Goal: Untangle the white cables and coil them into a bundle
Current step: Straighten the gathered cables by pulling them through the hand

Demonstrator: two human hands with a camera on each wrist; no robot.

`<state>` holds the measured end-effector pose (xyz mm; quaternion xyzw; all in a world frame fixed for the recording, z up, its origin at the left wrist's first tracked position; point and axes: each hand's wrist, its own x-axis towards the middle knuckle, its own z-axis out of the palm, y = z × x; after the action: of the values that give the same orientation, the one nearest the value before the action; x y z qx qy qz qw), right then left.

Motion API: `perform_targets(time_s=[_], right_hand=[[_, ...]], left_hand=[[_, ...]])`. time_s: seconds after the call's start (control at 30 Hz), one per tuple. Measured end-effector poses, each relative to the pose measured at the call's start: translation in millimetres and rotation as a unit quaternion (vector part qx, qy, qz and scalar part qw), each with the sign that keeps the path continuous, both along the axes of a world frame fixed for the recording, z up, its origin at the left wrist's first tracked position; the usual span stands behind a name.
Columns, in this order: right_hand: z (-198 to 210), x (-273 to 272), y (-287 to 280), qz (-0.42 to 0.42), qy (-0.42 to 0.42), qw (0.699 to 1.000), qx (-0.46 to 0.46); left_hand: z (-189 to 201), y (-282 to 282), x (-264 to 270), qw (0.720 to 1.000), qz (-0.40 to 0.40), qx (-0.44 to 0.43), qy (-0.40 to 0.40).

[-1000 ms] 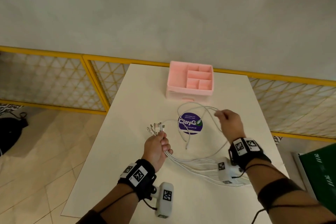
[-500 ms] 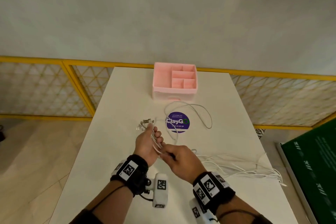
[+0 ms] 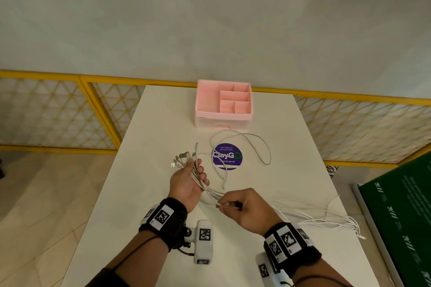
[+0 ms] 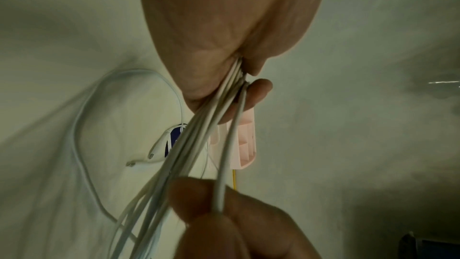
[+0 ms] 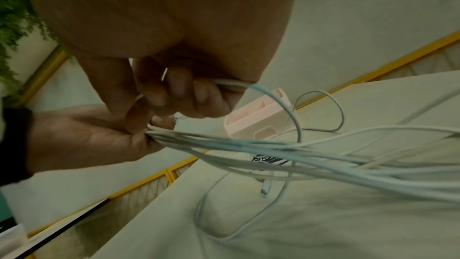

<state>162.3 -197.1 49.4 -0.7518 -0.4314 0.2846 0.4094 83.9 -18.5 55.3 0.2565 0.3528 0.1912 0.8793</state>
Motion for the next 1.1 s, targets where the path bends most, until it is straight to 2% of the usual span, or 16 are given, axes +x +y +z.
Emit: perform_targets(time_s=[0.17, 0.33, 0.5, 0.7, 0.87, 1.03, 1.1], right_hand=[[2.0, -9.9, 2.5, 0.026, 0.0, 1.0, -0.014], [3.3, -3.3, 12.3, -0.095, 0.092, 0.99, 0.058], [-3.6, -0.7, 1.7, -0.004, 0.04, 0.999, -0.013], [-10.6, 4.5, -4.5, -0.019, 0.059, 0.998, -0.031], [-9.3, 6.0, -5.2, 0.026, 0.081, 0.993, -0.08], [-4.0, 12.1, -10.4, 0.081, 0.045, 0.986, -0.135], [-5.0, 15.2, -13.8, 0.05, 0.035, 0.989, -0.131]], left_hand=[[0.7, -2.1, 1.8, 1.0, -0.008, 0.013, 0.017], [-2.2, -0.7, 3.2, 1.0, 0.004, -0.01, 0.011], [3.1, 2.4, 7.5, 0.999, 0.022, -0.049, 0.0], [2.3, 0.8, 10.5, 0.998, 0.013, -0.058, 0.002], [-1.4, -3.4, 12.3, 0.999, 0.007, -0.044, 0.025], [-0.2, -1.3, 7.1, 0.999, -0.004, -0.022, 0.038], [3.5, 1.7, 4.2, 0.999, -0.008, -0.006, 0.035]])
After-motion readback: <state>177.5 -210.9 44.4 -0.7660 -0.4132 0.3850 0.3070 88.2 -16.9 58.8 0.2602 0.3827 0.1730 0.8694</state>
